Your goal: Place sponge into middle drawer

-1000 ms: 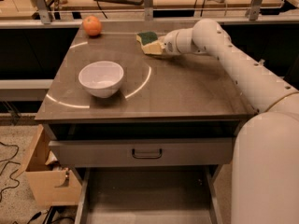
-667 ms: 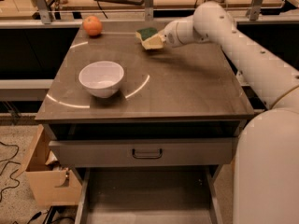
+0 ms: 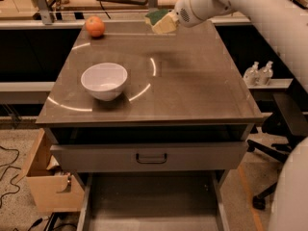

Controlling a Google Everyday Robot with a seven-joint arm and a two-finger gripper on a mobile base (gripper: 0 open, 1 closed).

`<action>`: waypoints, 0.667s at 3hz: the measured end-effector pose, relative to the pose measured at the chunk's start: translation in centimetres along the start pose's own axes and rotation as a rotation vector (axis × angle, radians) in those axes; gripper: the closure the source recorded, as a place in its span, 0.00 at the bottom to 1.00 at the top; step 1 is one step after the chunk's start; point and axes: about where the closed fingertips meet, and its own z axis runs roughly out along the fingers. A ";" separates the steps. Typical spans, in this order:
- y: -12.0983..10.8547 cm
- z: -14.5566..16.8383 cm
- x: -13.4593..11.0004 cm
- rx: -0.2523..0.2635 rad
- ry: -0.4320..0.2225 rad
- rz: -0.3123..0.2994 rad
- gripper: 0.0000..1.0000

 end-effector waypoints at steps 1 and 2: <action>0.8 -3.5 -0.7 0.015 0.022 -0.027 1.00; 0.9 -5.0 -0.7 0.021 0.017 -0.032 1.00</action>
Offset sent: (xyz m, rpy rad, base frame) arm -0.0500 -0.0287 0.0432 -0.0407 -0.0304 -0.0121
